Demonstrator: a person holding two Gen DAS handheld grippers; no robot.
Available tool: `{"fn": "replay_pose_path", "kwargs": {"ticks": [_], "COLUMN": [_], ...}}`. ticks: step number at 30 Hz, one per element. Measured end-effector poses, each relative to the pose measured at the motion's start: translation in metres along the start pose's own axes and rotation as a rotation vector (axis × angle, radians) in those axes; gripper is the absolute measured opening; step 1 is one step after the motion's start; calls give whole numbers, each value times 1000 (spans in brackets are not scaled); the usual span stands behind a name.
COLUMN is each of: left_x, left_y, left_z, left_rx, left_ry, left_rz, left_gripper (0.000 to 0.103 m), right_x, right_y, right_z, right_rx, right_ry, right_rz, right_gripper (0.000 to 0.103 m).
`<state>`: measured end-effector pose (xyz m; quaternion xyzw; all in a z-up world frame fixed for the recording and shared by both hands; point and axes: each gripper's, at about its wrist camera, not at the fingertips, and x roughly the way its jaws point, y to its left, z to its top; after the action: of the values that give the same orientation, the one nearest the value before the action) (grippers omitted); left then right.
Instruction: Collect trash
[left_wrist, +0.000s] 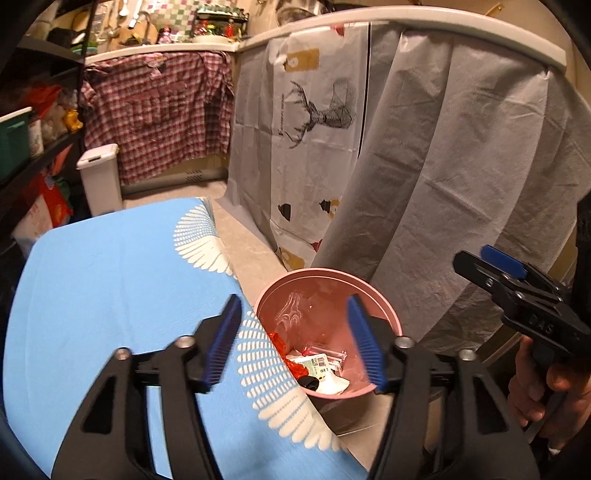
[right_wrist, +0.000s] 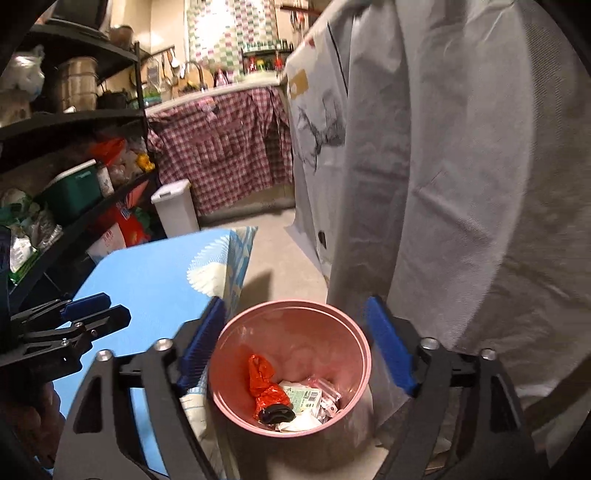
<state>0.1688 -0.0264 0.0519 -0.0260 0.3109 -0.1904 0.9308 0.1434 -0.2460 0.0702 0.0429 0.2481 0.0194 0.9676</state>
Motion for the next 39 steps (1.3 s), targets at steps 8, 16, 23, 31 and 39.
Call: {"fn": "replay_pose_path", "kwargs": {"ticks": [8, 16, 23, 31, 39], "left_x": [-49, -78, -68, -62, -61], "left_y": [-11, -22, -32, -27, -22], "left_z": [-21, -55, -73, -75, -75], "left_rx": [-48, -155, -120, -133, -157], "left_ry": [-45, -40, -12, -3, -2], "left_rz": [67, 135, 166, 171, 188], "left_gripper": [92, 95, 95, 95, 95], "right_x": [-59, -88, -78, -72, -69], "right_y": [4, 2, 5, 9, 6], "right_z": [-19, -37, -42, -44, -43], "right_rx": [-45, -33, -42, -51, -47], "right_ry": [-52, -8, 18, 32, 37], "right_rz": [-9, -25, -41, -60, -62], "right_gripper": [98, 98, 98, 98, 98]}}
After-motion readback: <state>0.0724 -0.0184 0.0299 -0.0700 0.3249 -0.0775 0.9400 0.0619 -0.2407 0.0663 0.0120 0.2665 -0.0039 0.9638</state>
